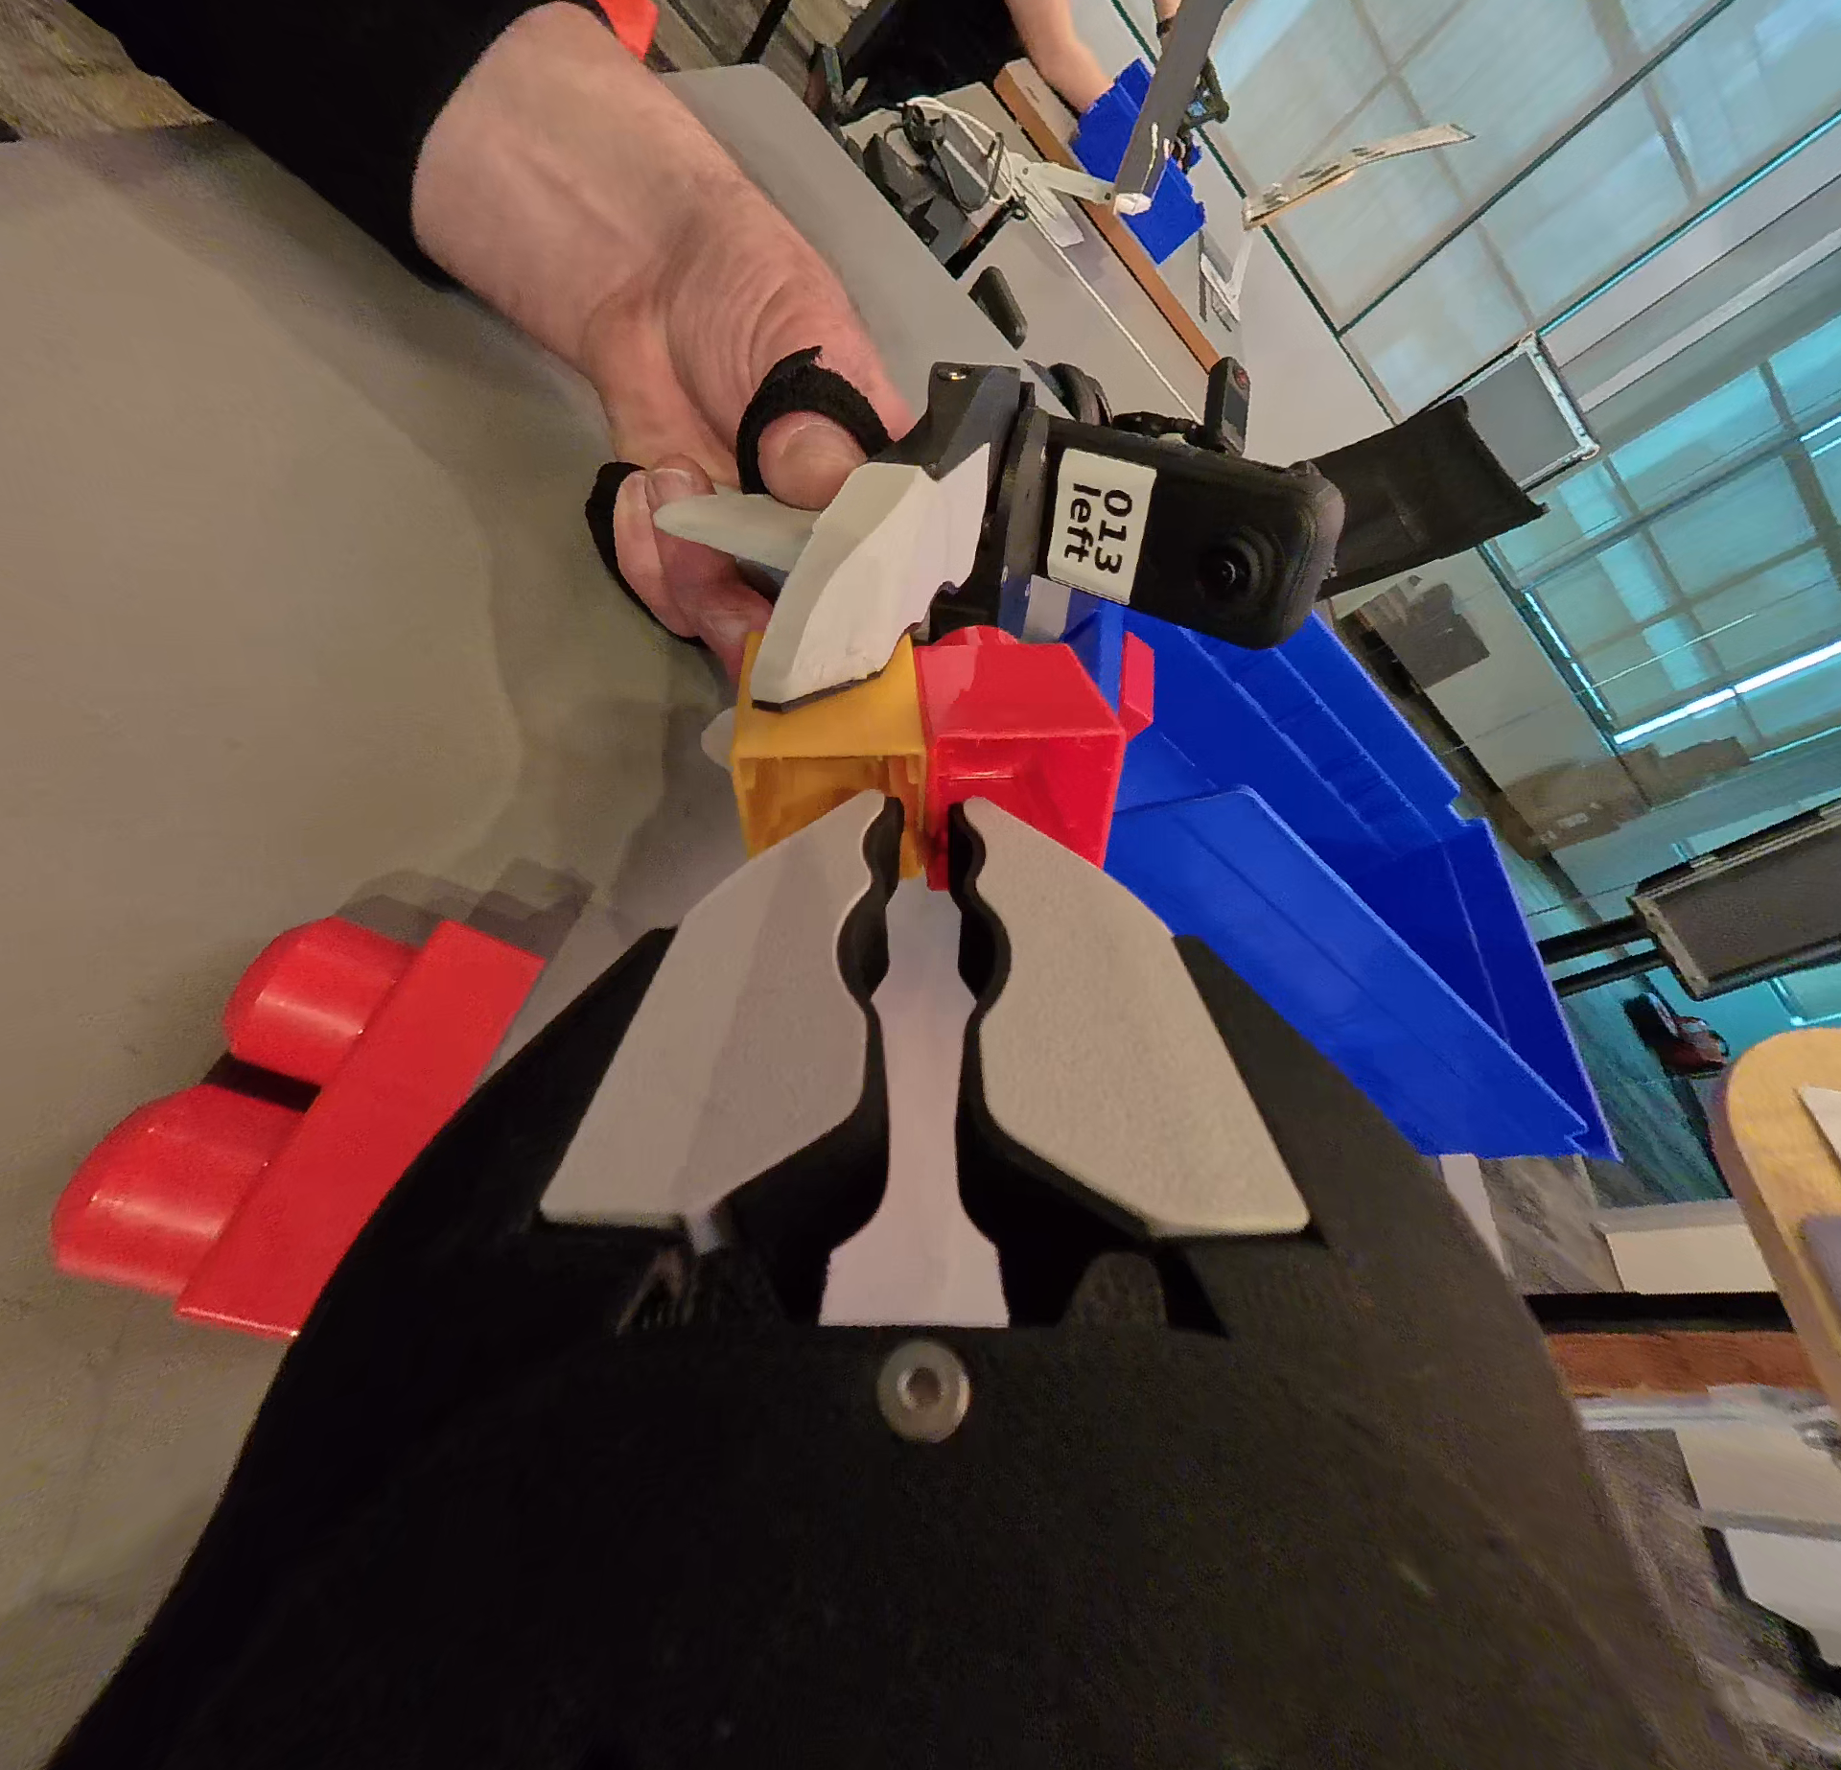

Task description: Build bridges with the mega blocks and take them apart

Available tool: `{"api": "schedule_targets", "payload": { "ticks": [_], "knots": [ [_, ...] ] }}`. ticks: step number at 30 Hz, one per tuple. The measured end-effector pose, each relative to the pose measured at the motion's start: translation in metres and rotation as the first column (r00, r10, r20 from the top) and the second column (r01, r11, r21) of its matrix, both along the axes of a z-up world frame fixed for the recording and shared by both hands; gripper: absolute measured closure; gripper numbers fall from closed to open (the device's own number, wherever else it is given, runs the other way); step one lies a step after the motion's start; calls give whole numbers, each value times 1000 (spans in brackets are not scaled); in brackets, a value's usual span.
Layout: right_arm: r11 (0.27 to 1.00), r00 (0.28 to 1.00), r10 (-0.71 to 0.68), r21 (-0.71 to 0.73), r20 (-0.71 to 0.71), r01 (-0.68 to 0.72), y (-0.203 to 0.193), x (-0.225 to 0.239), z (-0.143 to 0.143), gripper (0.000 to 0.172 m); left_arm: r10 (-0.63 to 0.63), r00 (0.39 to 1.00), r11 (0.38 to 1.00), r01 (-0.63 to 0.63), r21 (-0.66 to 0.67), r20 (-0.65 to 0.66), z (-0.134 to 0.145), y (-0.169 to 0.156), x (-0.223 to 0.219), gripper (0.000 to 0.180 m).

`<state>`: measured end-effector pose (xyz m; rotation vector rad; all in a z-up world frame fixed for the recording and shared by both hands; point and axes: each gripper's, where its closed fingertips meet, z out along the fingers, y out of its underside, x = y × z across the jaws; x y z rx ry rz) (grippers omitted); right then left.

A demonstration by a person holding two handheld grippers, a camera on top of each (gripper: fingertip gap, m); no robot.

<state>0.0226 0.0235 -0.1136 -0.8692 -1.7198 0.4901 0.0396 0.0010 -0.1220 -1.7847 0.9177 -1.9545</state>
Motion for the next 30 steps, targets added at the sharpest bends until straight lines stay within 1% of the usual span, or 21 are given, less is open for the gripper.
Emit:
{"api": "schedule_targets", "payload": {
  "ticks": [4, 12, 14, 20, 22, 26, 28, 30],
  "knots": [
    [1000, 1000, 12, -25, -11, -13, -1, 1, 2, 163, -11, 1000, 1000, 11, 0, 15, 2, -1, 0, 145],
    [999, 999, 32, -6, 18, -32, -3, 3, 2, 163, -27, 1000, 1000, 27, 6, 8, 1, -3, 2, 145],
    [999, 999, 37, 0, 18, -37, -3, 3, 1, 160, -29, 1000, 1000, 29, 4, 12, 2, -3, 2, 145],
    [998, 998, 21, 58, 54, -24, -5, 2, -1, 161, -42, 999, 999, 42, 11, 7, 2, -5, 3, 145],
    [998, 998, 16, 54, 65, -20, -5, 2, -1, 161, -46, 999, 999, 46, 10, 3, 1, -6, 2, 145],
    [1000, 998, -12, 25, 54, 11, -1, 2, 2, 162, -14, 1000, 1000, 14, 17, 23, 6, 0, 3, 145],
    [1000, 1000, -15, -16, 11, 15, 0, 4, 10, 162, -12, 999, 1000, 11, 20, 48, 12, -1, 1, 140],
    [999, 999, -36, -37, -20, 35, 4, 10, 18, 163, 31, 1000, 997, -31, 69, -1, 10, 3, -3, 131]
  ]
}}
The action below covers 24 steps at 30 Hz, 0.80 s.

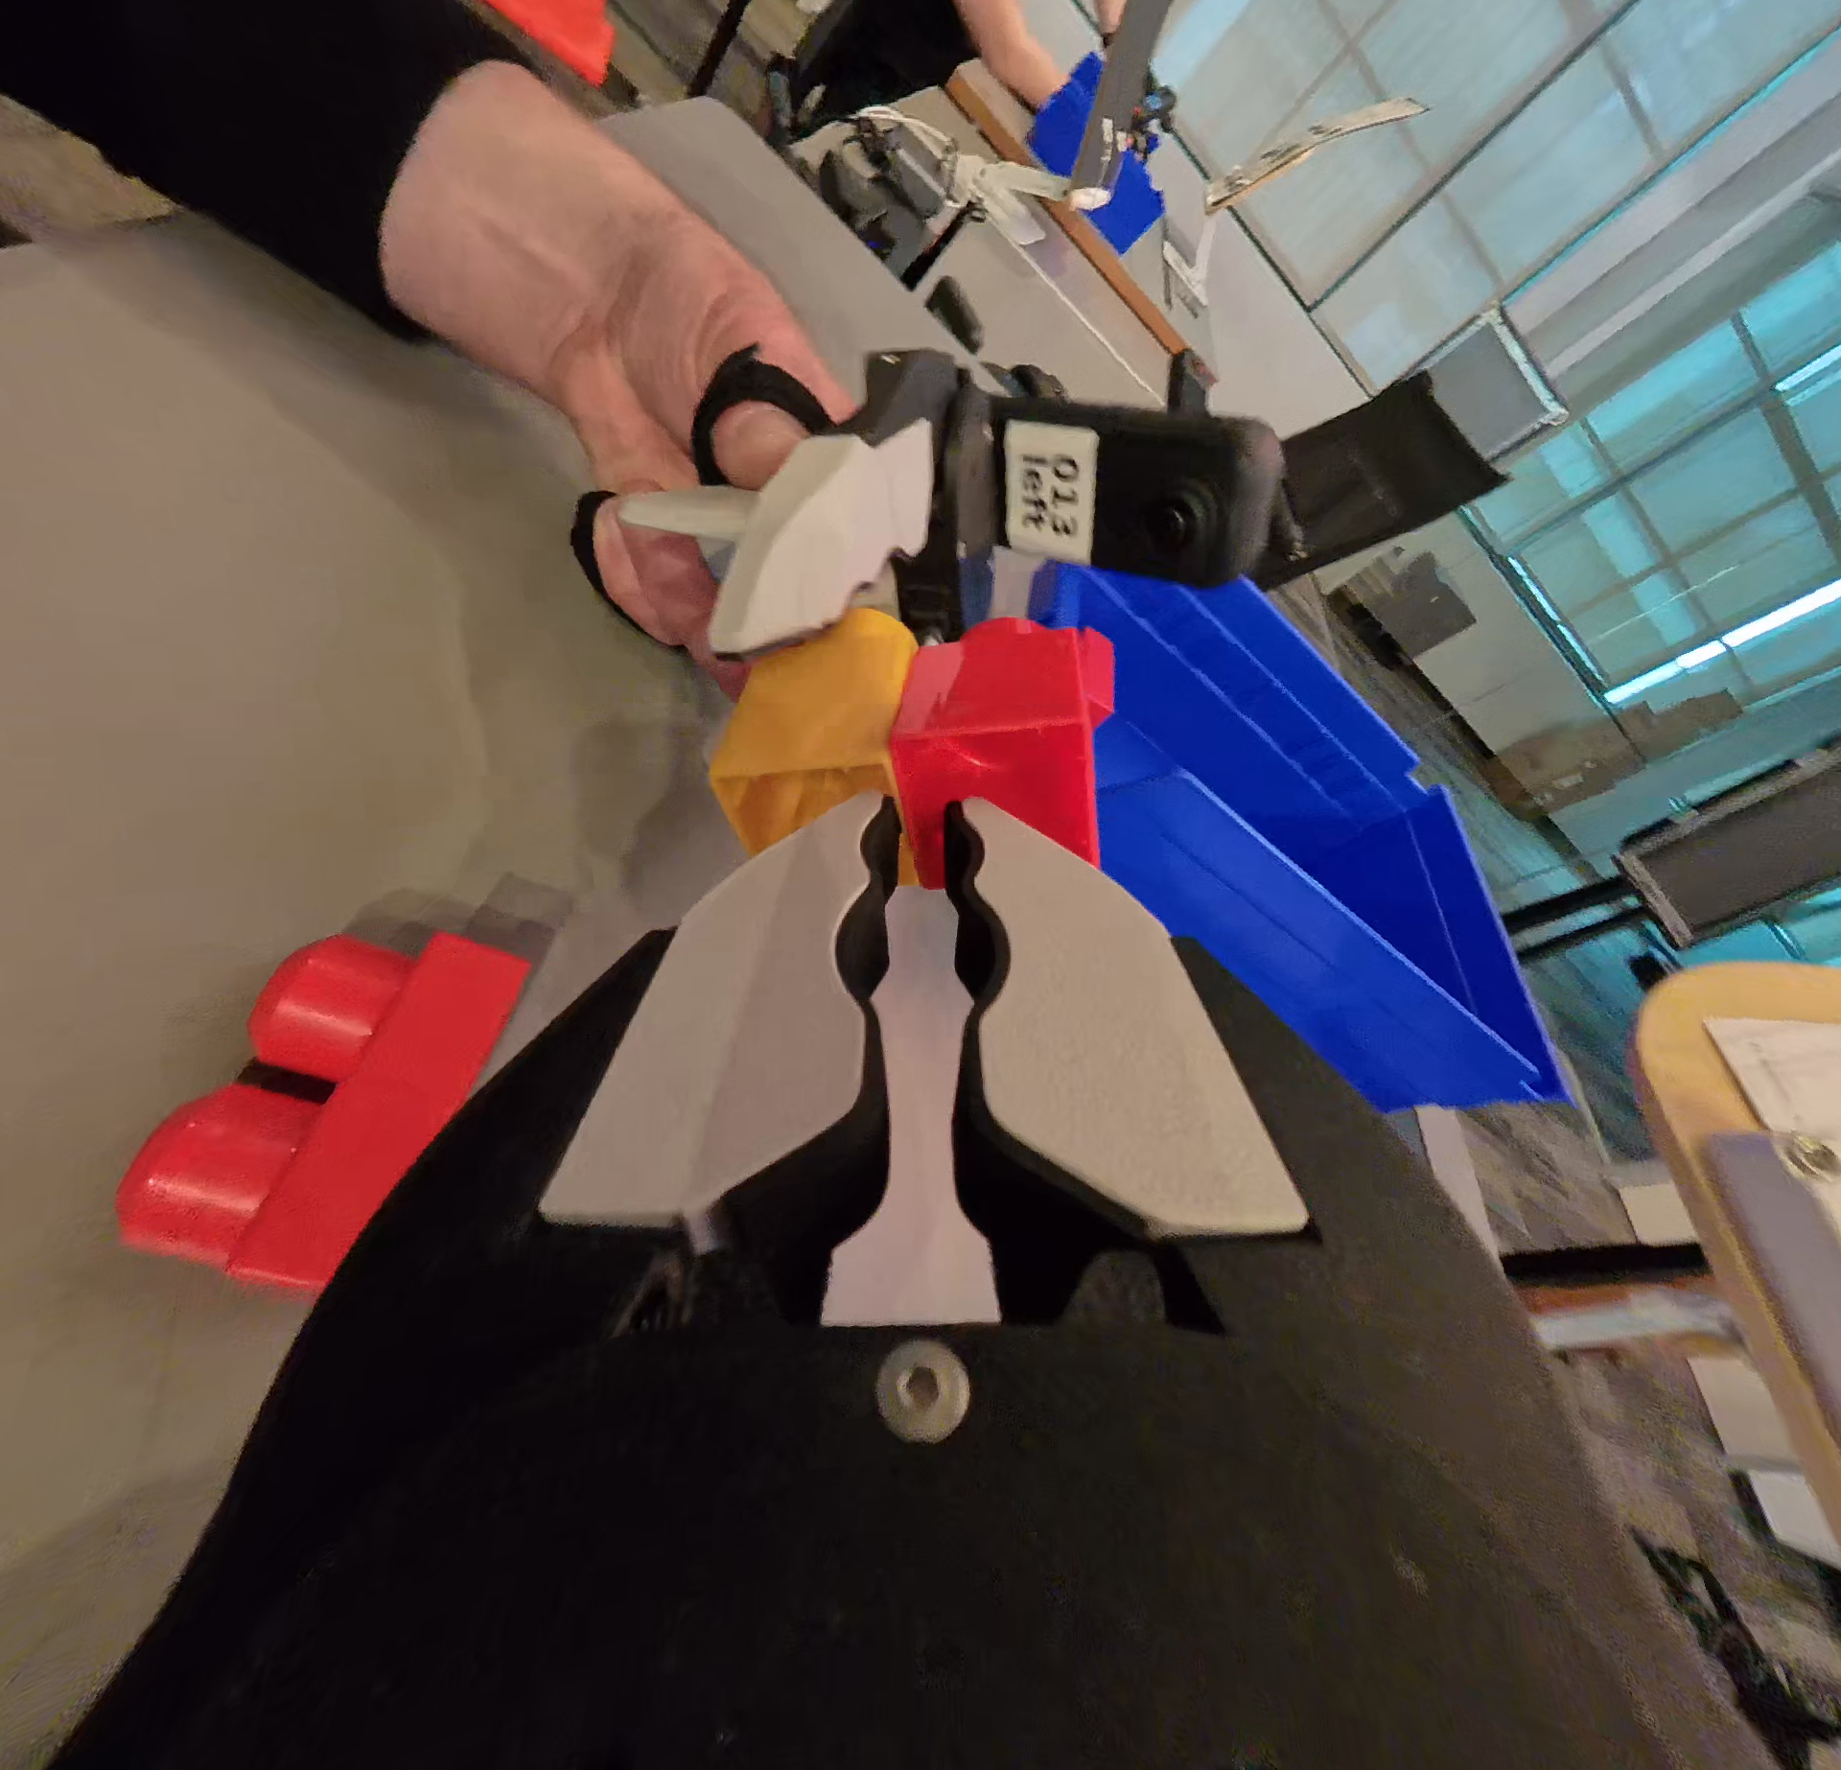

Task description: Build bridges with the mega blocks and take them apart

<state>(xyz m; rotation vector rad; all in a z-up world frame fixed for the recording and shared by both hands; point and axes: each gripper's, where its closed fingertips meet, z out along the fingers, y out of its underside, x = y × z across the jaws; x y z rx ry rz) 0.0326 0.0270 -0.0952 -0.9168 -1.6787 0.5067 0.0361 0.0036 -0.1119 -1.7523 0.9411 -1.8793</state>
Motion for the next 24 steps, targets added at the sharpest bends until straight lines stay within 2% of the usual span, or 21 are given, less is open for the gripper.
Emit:
{"api": "schedule_targets", "payload": {
  "ticks": [5, 13, 19, 23, 24],
  "knots": [
    [991, 991, -126, -47, -53, 124, 15, 30, 4, 164, 101, 980, 990, -83, 112, -172, -15, 1, -6, 118],
    [968, 973, -221, -138, -64, 211, 10, 68, -11, 165, 159, 890, 947, -14, 322, -428, -47, -32, 29, 106],
    [959, 966, -251, -149, -53, 241, 16, 84, -17, 165, 254, 811, 916, -27, 400, -527, -73, -31, 47, 98],
    [957, 965, -253, -164, -63, 240, 16, 86, -16, 165, 327, 749, 887, -33, 460, -576, -82, -16, 45, 103],
    [957, 965, -254, -165, -63, 241, 16, 87, -17, 165, 335, 732, 878, -15, 478, -593, -84, -12, 42, 99]
  ]
}}
